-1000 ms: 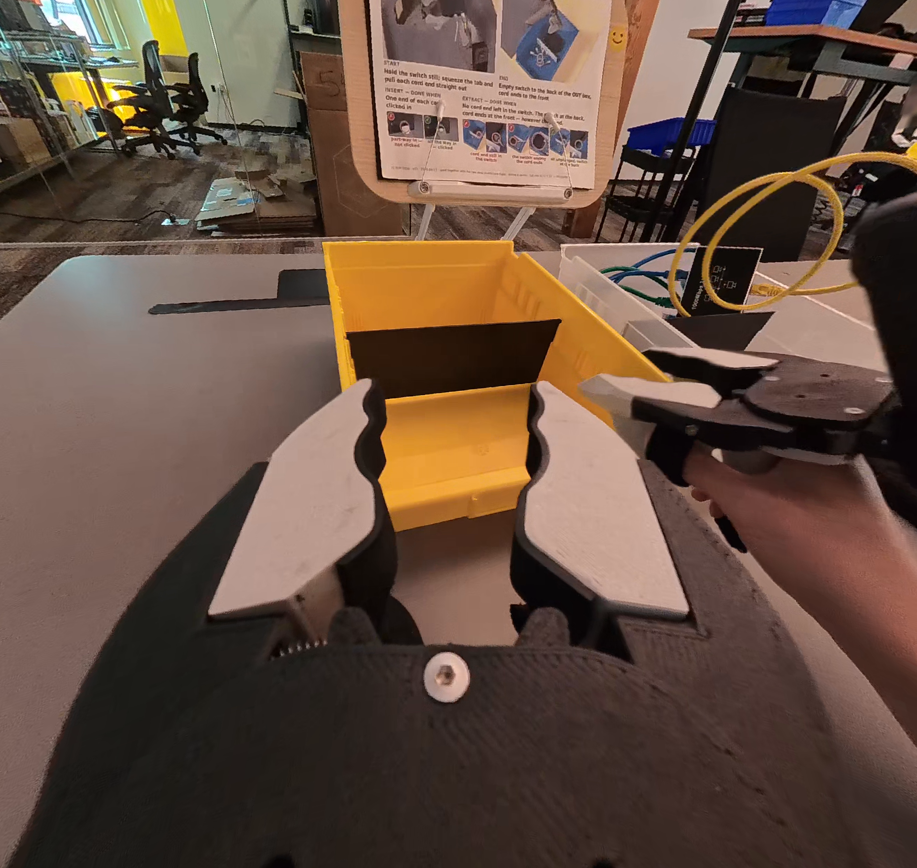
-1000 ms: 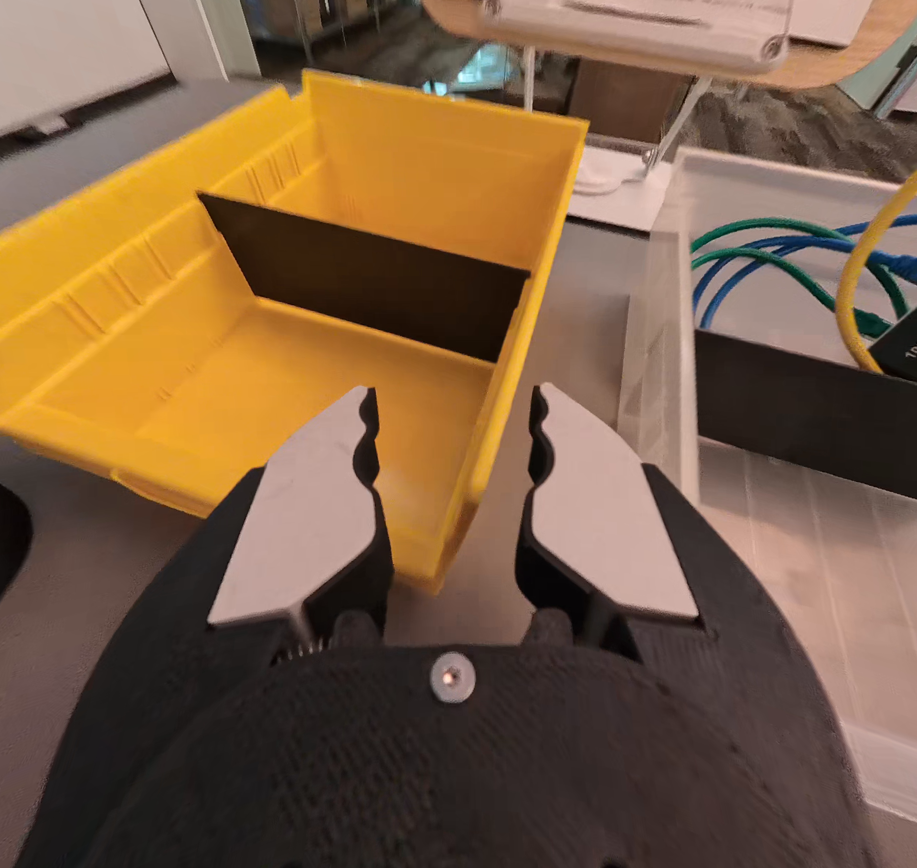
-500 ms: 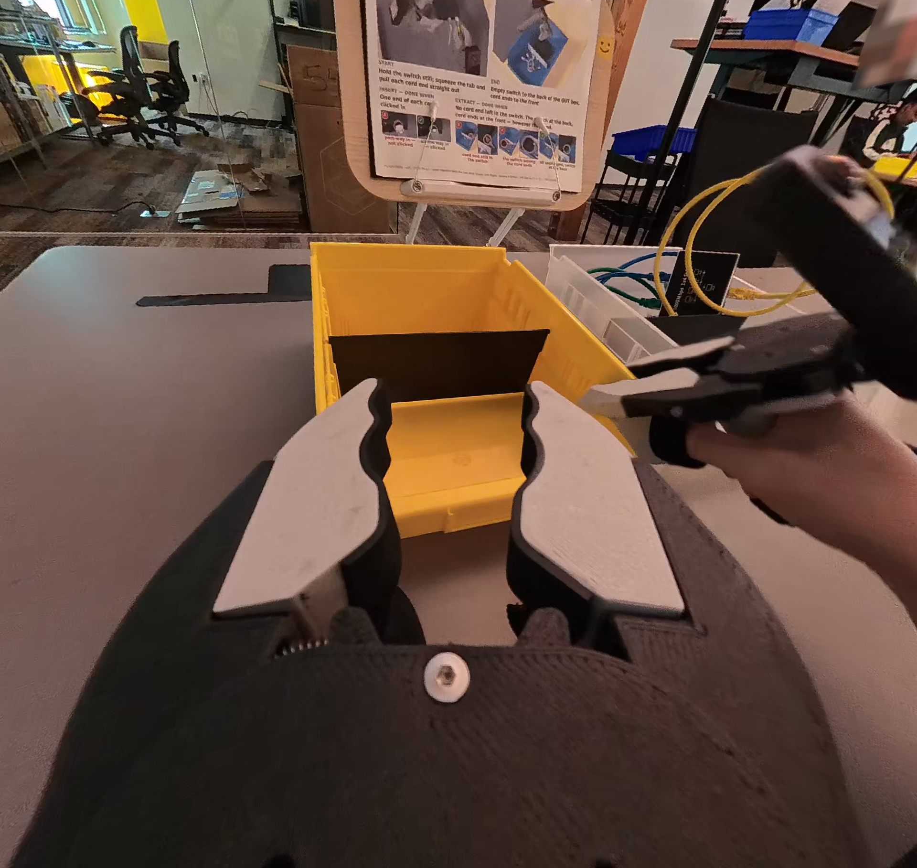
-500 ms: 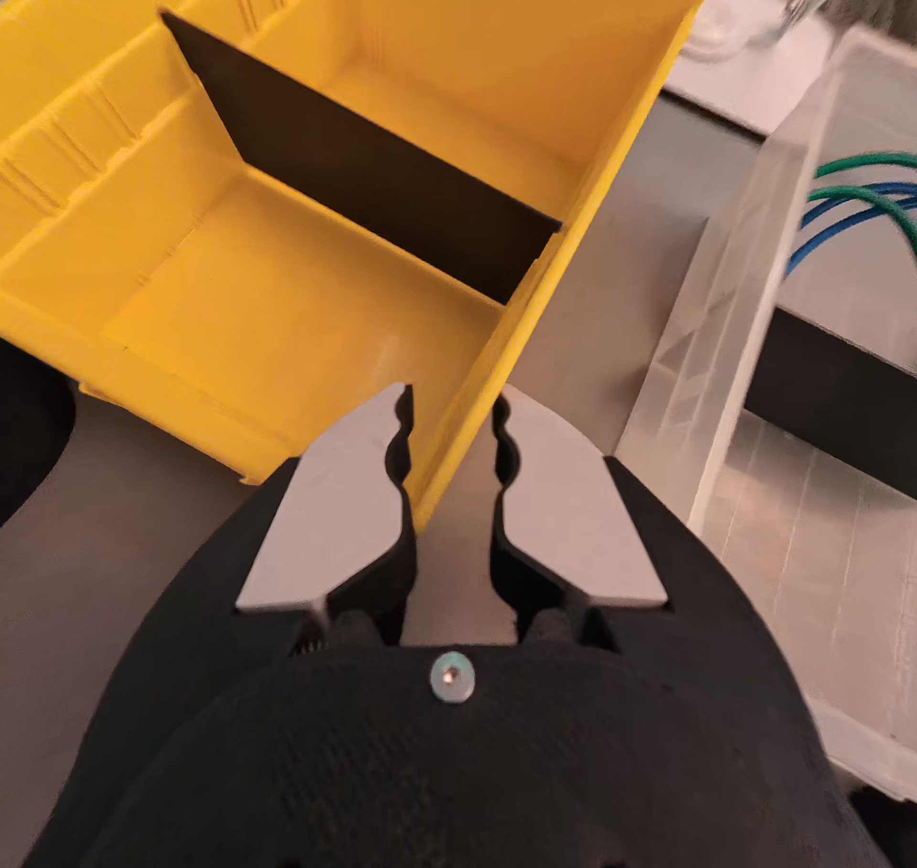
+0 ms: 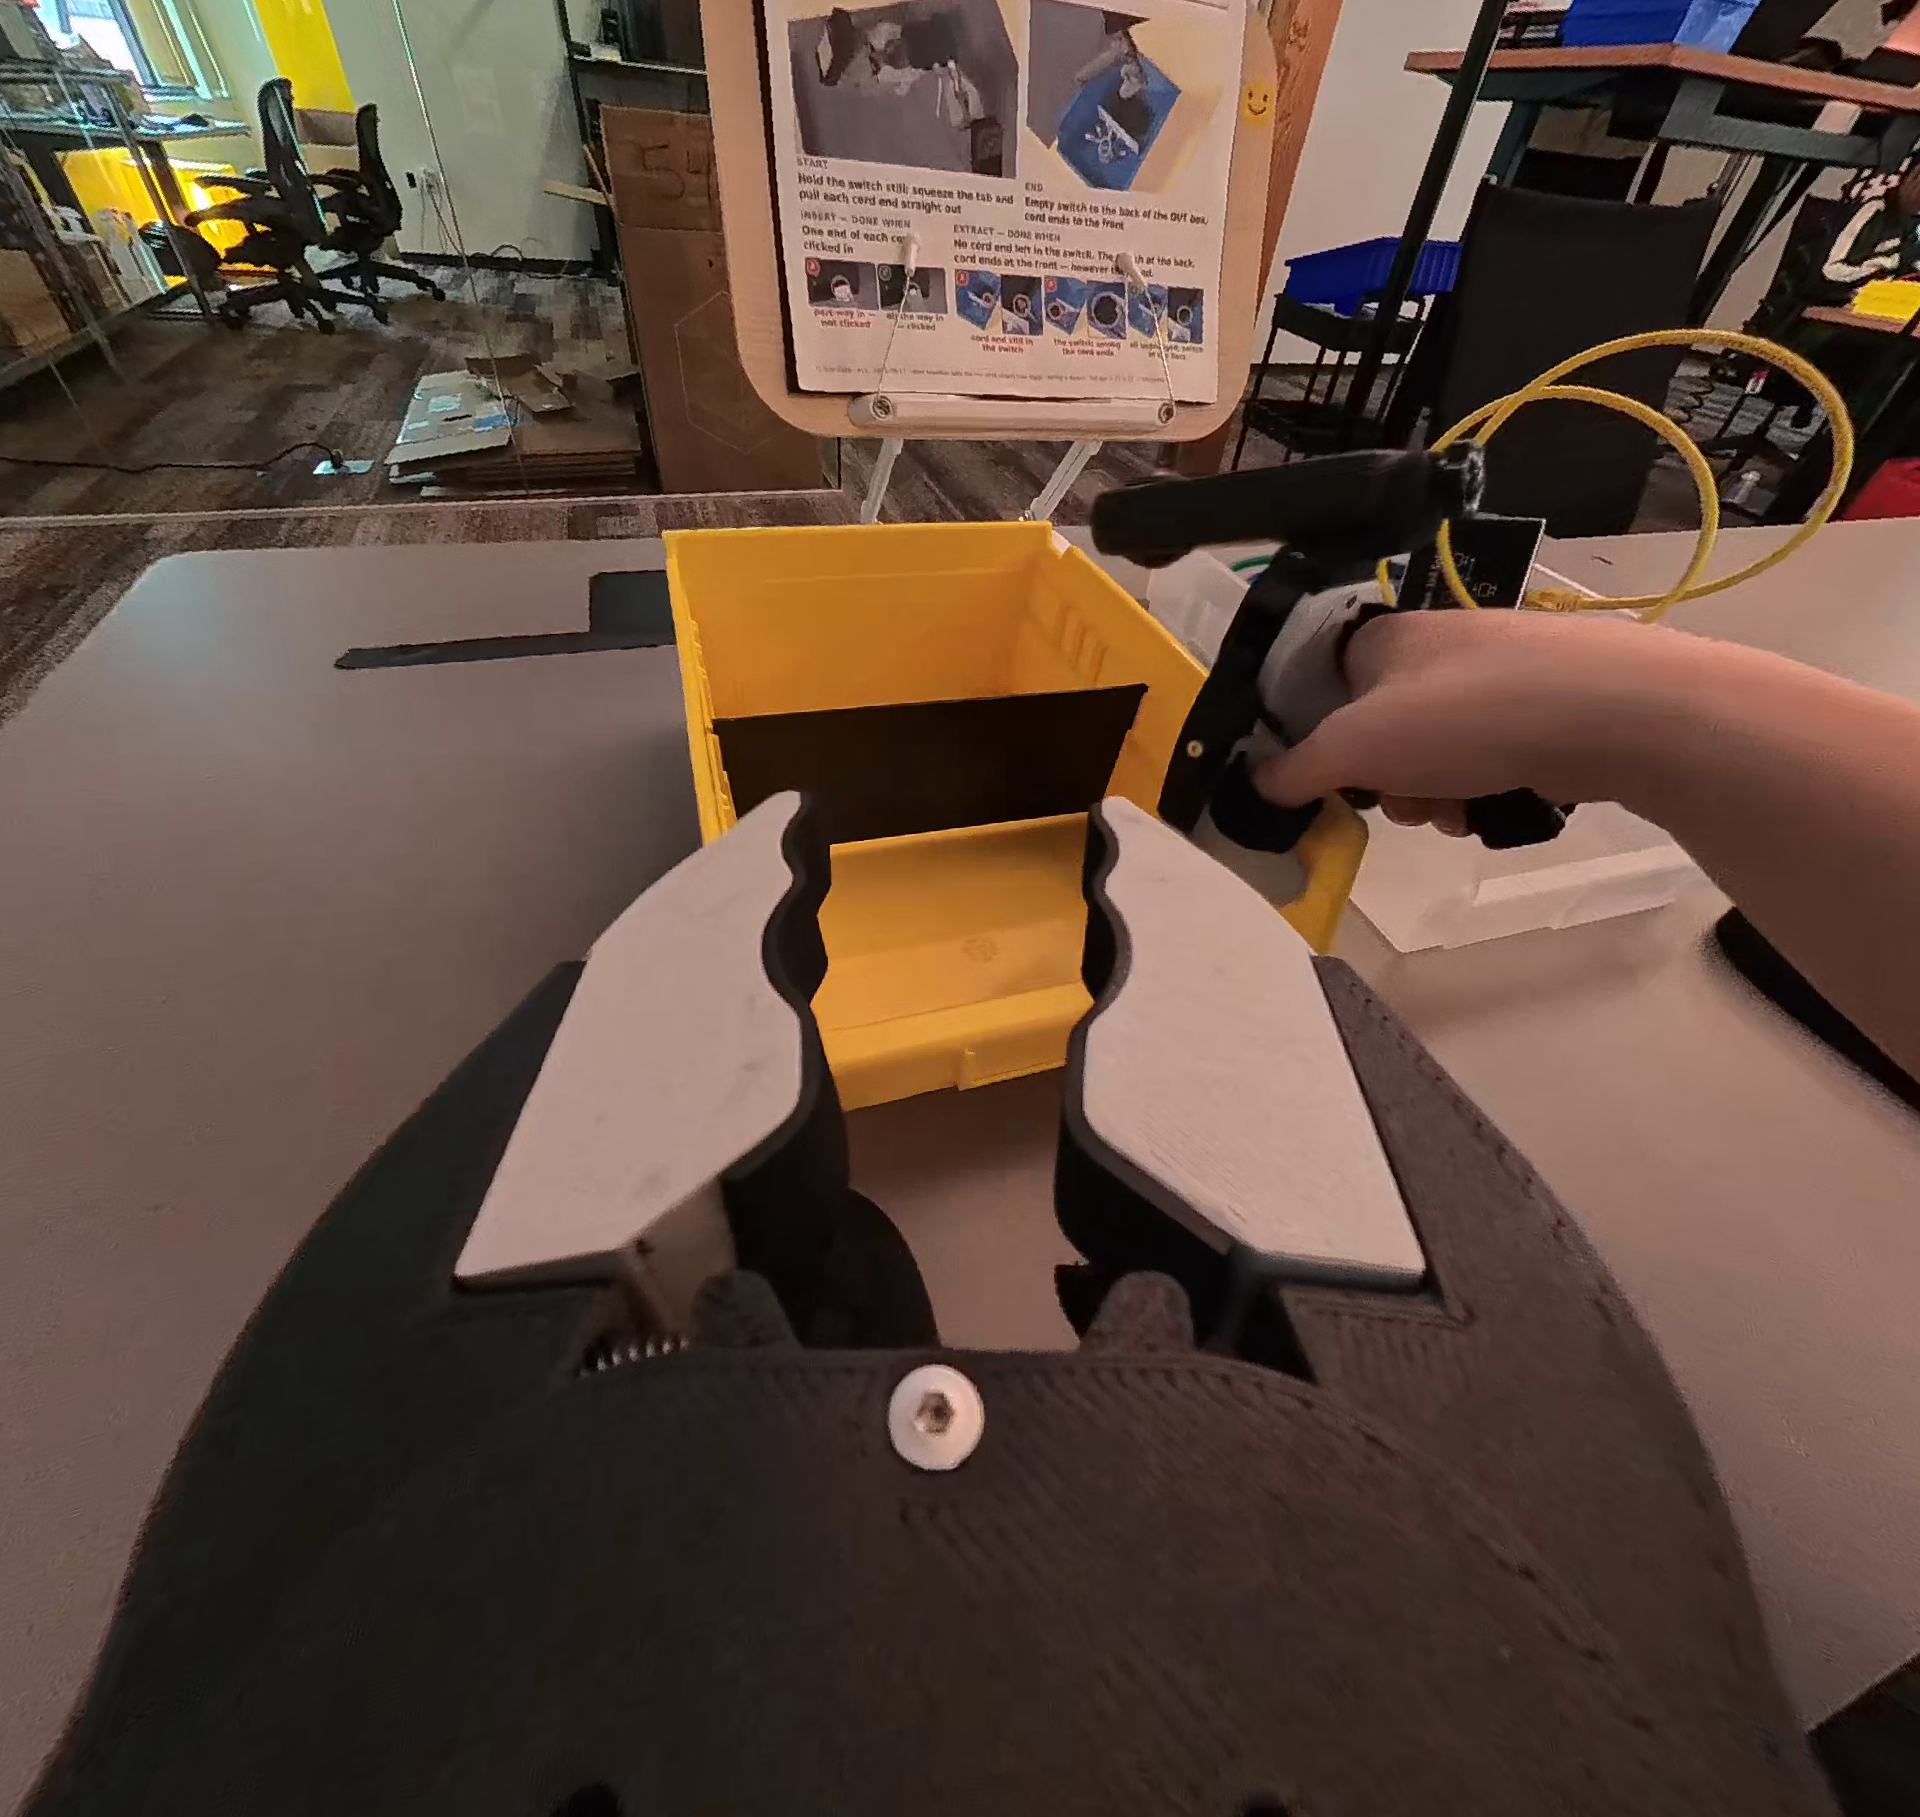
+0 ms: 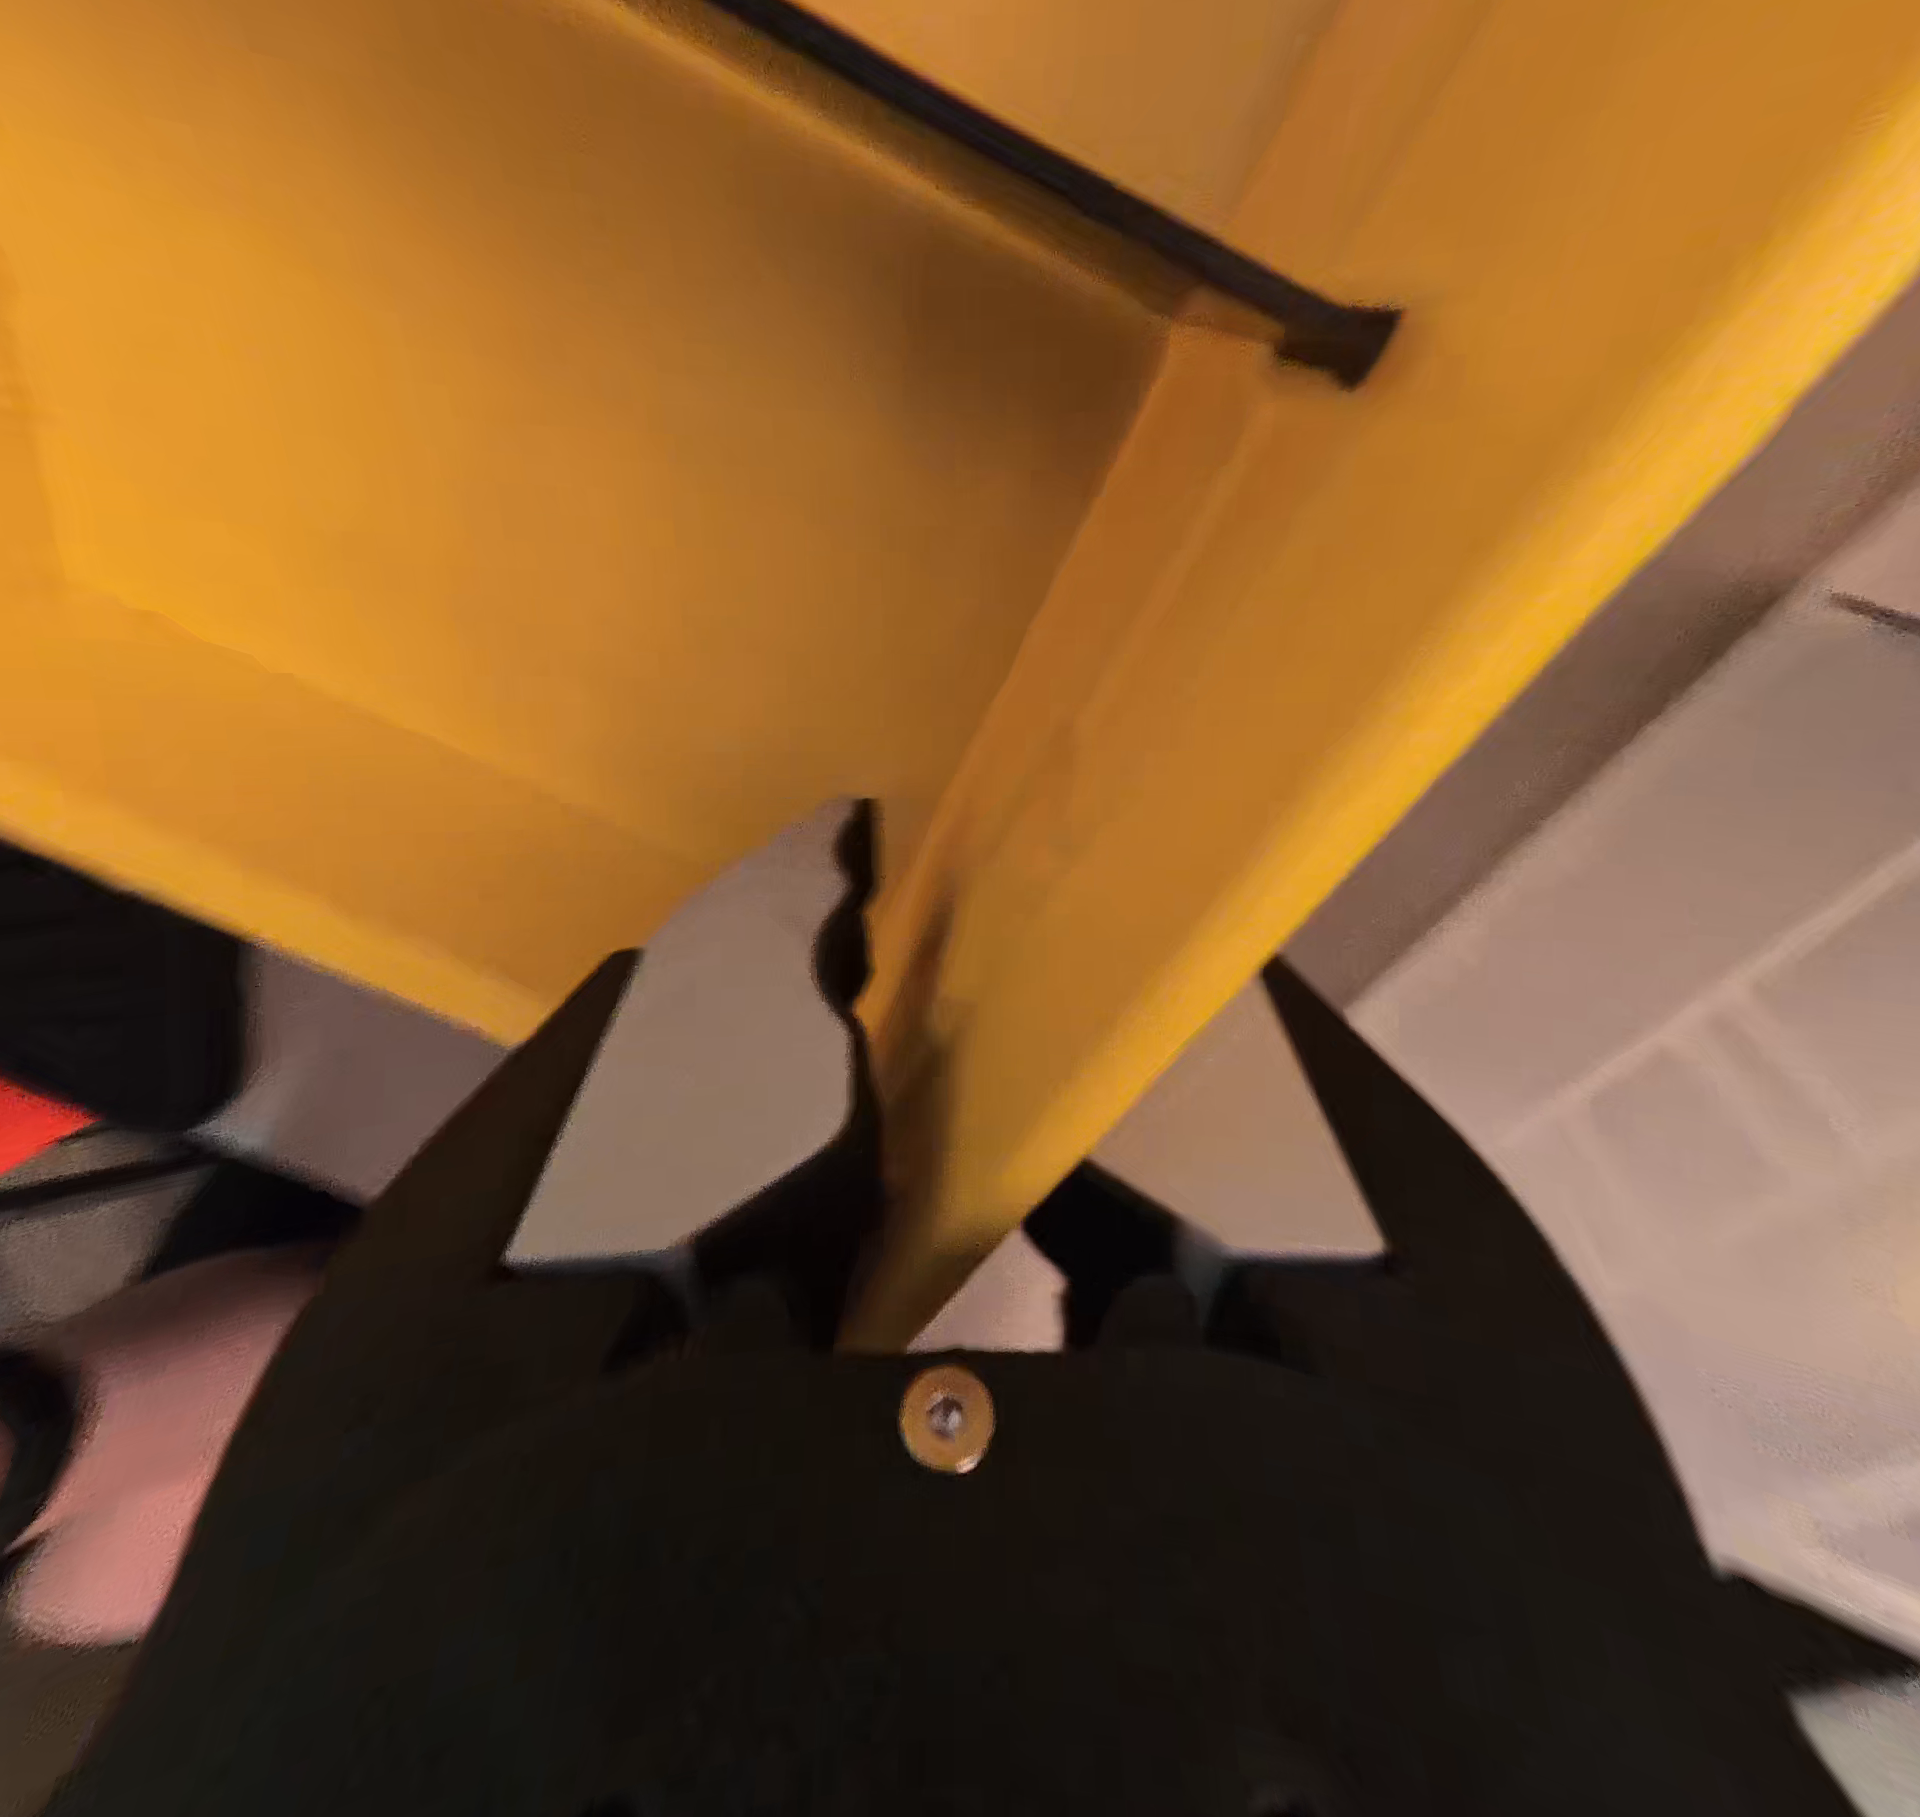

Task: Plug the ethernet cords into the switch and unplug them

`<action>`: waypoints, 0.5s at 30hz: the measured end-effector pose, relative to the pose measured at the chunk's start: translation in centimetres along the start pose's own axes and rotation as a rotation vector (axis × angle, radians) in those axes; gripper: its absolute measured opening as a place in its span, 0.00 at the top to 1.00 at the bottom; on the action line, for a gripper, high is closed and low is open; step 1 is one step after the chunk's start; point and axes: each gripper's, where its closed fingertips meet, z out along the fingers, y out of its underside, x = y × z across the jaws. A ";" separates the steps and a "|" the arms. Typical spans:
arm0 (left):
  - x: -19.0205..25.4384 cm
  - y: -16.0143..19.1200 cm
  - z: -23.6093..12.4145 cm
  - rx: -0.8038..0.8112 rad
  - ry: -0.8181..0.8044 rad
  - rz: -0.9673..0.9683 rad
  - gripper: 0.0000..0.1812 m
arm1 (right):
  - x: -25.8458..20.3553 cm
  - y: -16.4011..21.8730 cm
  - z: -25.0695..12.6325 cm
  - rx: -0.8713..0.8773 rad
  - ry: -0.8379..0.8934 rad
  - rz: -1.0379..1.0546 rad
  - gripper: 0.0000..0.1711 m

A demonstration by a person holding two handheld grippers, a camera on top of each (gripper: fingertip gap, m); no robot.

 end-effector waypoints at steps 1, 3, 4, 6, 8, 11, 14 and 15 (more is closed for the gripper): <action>-0.1 -0.1 -0.1 0.002 -0.003 0.001 0.75 | -0.3 -0.4 -0.1 0.018 -0.056 0.024 0.92; -0.1 -0.2 -0.3 0.007 0.001 -0.007 0.75 | 0.0 -0.6 -0.2 0.023 -0.066 0.026 0.93; -0.1 -0.4 -0.4 0.011 0.005 -0.014 0.75 | 0.1 -0.6 -0.2 0.022 -0.070 0.021 0.93; 0.2 -0.8 -0.7 0.027 0.018 -0.031 0.75 | 0.0 -0.6 -0.2 0.030 -0.096 0.019 0.93; 0.8 -1.4 -1.2 0.053 0.041 -0.062 0.75 | -0.4 -0.7 -0.2 0.040 -0.132 0.015 0.93; 1.6 -2.7 -2.2 0.114 0.037 -0.065 0.73 | -1.8 -0.9 -1.3 0.048 -0.259 0.022 0.94; 1.3 -4.4 -3.5 0.199 -0.033 -0.043 0.70 | -3.0 -1.2 -4.4 0.079 -0.349 -0.015 0.94; 1.2 -5.0 -3.9 0.225 -0.048 -0.045 0.70 | -3.1 -1.3 -5.9 0.093 -0.366 -0.035 0.94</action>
